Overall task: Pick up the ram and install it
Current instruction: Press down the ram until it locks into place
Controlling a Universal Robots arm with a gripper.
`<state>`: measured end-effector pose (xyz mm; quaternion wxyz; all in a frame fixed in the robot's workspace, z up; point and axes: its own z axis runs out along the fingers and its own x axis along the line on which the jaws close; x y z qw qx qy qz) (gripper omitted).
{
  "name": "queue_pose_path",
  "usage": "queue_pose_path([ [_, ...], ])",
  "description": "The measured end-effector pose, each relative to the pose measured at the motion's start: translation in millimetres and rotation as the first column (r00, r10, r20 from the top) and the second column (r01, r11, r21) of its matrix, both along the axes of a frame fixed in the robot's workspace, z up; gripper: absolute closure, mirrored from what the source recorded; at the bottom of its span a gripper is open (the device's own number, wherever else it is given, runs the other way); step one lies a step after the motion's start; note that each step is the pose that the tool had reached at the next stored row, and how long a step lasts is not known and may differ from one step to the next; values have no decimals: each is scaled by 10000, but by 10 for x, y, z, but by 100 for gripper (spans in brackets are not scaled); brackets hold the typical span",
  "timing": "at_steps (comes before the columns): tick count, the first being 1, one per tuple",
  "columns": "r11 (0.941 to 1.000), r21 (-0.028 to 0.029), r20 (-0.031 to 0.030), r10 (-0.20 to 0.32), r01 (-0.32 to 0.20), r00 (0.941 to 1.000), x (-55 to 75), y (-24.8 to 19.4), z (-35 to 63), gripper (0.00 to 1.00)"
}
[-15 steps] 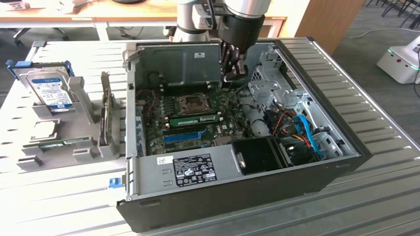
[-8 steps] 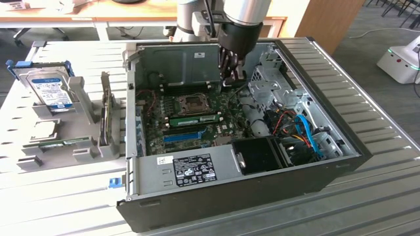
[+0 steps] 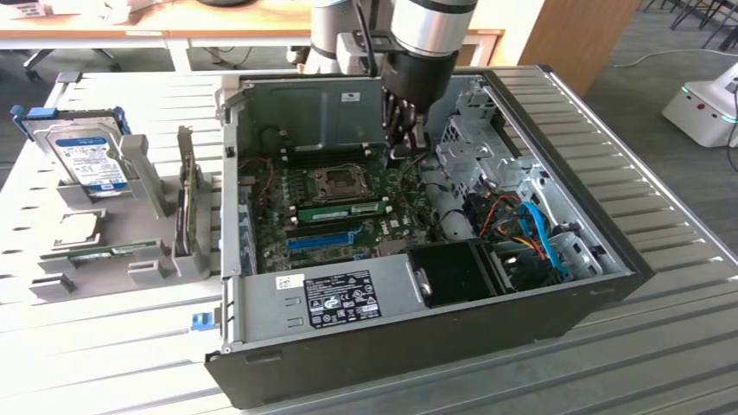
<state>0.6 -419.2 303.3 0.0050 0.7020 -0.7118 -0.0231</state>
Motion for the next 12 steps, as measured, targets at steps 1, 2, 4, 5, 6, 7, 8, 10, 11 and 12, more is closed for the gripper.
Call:
queue_pose_path([
  [1,10000,0,0,0,0,10000,0,0,-14,89],
  [2,10000,0,0,0,0,10000,0,0,-29,89],
  [4,10000,-1,-1,0,0,10000,0,0,-57,89],
  [5,10000,-1,0,0,0,10000,0,0,-74,89],
  [6,10000,-1,0,0,0,10000,0,0,-91,89],
  [7,10000,0,1,-1,1,10000,0,0,-110,89],
  [8,10000,0,0,0,0,10000,0,0,-129,89],
  [10,10000,0,1,-1,1,10000,0,0,-165,89],
  [11,10000,1,0,0,0,10000,-1,0,-183,89],
  [12,10000,0,0,0,0,10000,-1,0,-201,89],
])
